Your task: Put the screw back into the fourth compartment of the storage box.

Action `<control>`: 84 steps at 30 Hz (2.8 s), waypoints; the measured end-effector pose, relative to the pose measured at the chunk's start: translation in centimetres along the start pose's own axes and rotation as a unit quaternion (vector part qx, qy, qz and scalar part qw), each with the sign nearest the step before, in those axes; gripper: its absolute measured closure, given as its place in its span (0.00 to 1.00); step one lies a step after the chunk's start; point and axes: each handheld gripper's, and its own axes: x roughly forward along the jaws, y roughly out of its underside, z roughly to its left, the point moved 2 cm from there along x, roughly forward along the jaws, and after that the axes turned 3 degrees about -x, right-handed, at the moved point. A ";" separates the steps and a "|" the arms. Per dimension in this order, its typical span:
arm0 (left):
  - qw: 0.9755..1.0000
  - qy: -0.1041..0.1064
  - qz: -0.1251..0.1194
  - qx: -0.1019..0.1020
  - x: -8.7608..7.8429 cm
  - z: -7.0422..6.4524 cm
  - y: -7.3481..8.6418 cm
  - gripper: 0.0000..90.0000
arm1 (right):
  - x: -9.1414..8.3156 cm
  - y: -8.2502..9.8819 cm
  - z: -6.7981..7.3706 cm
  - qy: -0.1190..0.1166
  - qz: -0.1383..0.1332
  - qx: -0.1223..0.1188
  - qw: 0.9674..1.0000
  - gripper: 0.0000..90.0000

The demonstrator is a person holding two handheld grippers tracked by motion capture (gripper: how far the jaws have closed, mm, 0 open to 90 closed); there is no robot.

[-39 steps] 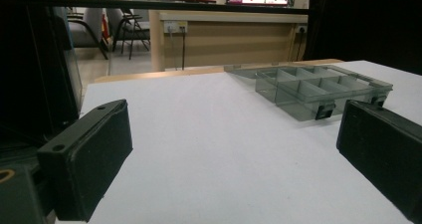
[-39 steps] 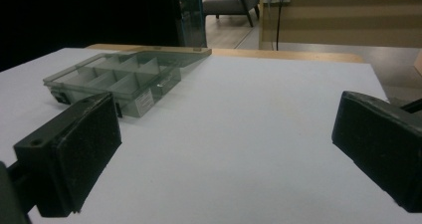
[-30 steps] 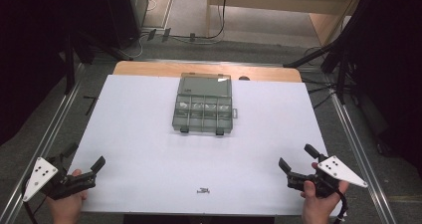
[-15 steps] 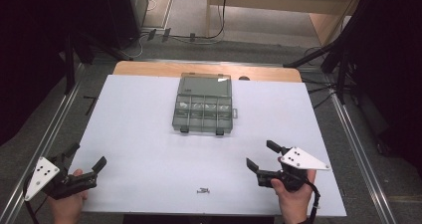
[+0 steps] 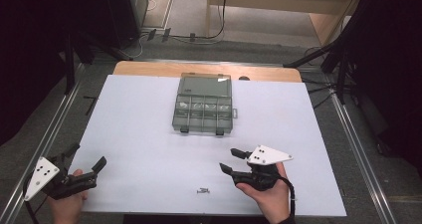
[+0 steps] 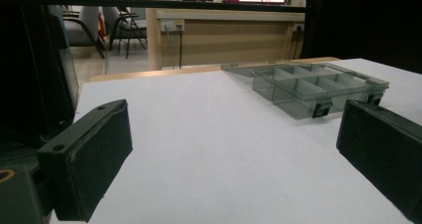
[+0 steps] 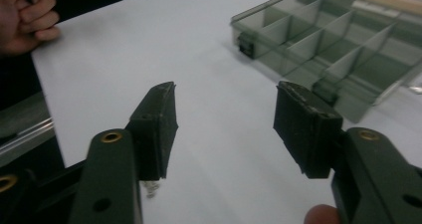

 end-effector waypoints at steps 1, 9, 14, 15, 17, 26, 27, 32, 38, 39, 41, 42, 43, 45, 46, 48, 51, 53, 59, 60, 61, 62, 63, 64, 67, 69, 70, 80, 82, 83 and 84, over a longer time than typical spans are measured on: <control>1.000 0.000 0.000 0.000 0.0 0.0 0.0 0.01 | 0.3 0.0 0.1 -0.011 0.008 -0.002 1.000 0.51; 1.000 -0.001 0.002 0.001 0.0 0.0 0.0 0.01 | 2.8 0.0 1.5 -0.060 0.079 -0.034 0.995 0.67; 1.000 -0.002 0.002 0.002 -0.1 0.0 0.0 0.01 | 4.1 0.2 2.1 -0.082 0.127 -0.052 0.987 0.77; 1.000 -0.002 0.001 0.002 -0.1 0.0 0.0 0.01 | 4.3 0.2 2.1 -0.087 0.133 -0.054 0.986 0.79; 1.000 -0.002 0.002 0.002 0.0 0.0 0.0 0.01 | 4.5 0.3 2.2 -0.091 0.142 -0.054 0.984 0.80; 1.000 -0.001 0.002 0.002 0.0 0.0 0.0 0.01 | 6.4 0.8 2.8 -0.107 0.205 -0.075 0.970 0.85; 1.000 0.000 0.002 0.002 0.0 0.0 0.0 0.01 | 6.4 0.8 2.8 -0.107 0.205 -0.075 0.970 0.85; 1.000 0.000 0.003 0.002 0.0 0.0 0.0 0.01 | 7.1 1.0 3.1 -0.112 0.230 -0.078 0.964 0.88; 1.000 0.000 0.002 0.002 0.0 0.0 0.0 0.01 | 7.8 1.2 3.4 -0.114 0.246 -0.088 0.959 0.90; 1.000 -0.001 0.002 0.002 0.0 0.0 0.0 0.01 | 7.9 1.2 3.5 -0.113 0.247 -0.088 0.958 0.90; 1.000 -0.001 0.002 0.001 0.0 0.0 0.0 0.01 | 8.0 1.2 3.6 -0.111 0.251 -0.089 0.957 0.91; 1.000 -0.001 0.002 0.001 0.0 0.0 0.0 0.01 | 8.1 1.3 3.6 -0.112 0.251 -0.091 0.957 0.91; 1.000 0.000 0.002 0.002 0.0 0.0 0.0 0.01 | 8.2 1.3 3.6 -0.112 0.251 -0.091 0.957 0.91; 1.000 0.000 0.002 0.001 0.0 0.0 0.0 0.01 | 8.3 1.4 3.7 -0.110 0.256 -0.095 0.956 0.92; 1.000 0.000 0.002 0.001 0.0 0.0 0.0 0.01 | 8.4 1.4 3.7 -0.109 0.258 -0.097 0.955 0.92; 1.000 0.000 0.002 0.001 0.0 0.0 0.0 0.01 | 8.4 1.5 3.7 -0.108 0.257 -0.103 0.955 0.96; 1.000 0.000 0.002 0.001 0.0 0.0 0.0 0.01 | 8.4 1.6 3.9 -0.100 0.256 -0.111 0.955 0.99; 1.000 0.000 0.002 0.001 0.0 0.0 0.0 0.01 | 8.4 1.6 3.9 -0.100 0.256 -0.113 0.955 1.00; 1.000 0.000 0.004 0.001 0.0 0.0 0.0 0.01 | 8.3 1.4 3.9 -0.096 0.253 -0.111 0.956 1.00; 1.000 0.000 0.004 0.000 0.0 0.0 0.0 0.01 | 8.3 1.4 3.8 -0.095 0.249 -0.114 0.957 1.00; 1.000 0.000 0.004 0.000 0.0 0.0 0.0 0.01 | 8.3 1.3 3.8 -0.097 0.246 -0.111 0.958 1.00; 1.000 0.000 0.004 0.000 0.0 0.0 0.0 0.01 | 8.2 1.3 3.7 -0.096 0.245 -0.111 0.958 1.00; 1.000 0.000 0.003 -0.001 0.0 0.0 0.0 0.01 | 8.2 1.2 3.7 -0.094 0.244 -0.110 0.959 1.00; 1.000 0.000 0.003 -0.001 0.0 0.0 0.0 0.01 | 8.1 1.1 3.6 -0.096 0.243 -0.107 0.959 1.00; 1.000 0.000 0.002 -0.001 0.0 0.0 0.0 0.01 | 7.9 0.8 3.4 -0.097 0.237 -0.099 0.961 1.00; 1.000 0.000 0.002 -0.002 0.0 0.0 0.0 0.01 | 7.8 0.6 3.2 -0.093 0.236 -0.101 0.962 1.00; 1.000 0.000 0.002 -0.002 0.0 0.0 0.0 0.01 | 7.7 0.3 3.1 -0.095 0.231 -0.097 0.963 1.00; 1.000 0.001 0.002 -0.001 0.0 0.0 0.0 0.01 | 6.9 -0.9 2.0 -0.087 0.216 -0.092 0.968 1.00; 1.000 0.001 0.003 -0.001 0.0 0.0 0.0 0.01 | 6.8 -1.2 1.7 -0.087 0.212 -0.090 0.969 1.00; 1.000 0.002 0.003 0.000 0.0 0.0 0.0 0.01 | 6.8 -1.3 1.6 -0.084 0.210 -0.088 0.970 1.00; 1.000 0.002 0.003 0.000 0.0 0.0 0.0 0.01 | 6.7 -1.4 1.4 -0.084 0.211 -0.086 0.970 1.00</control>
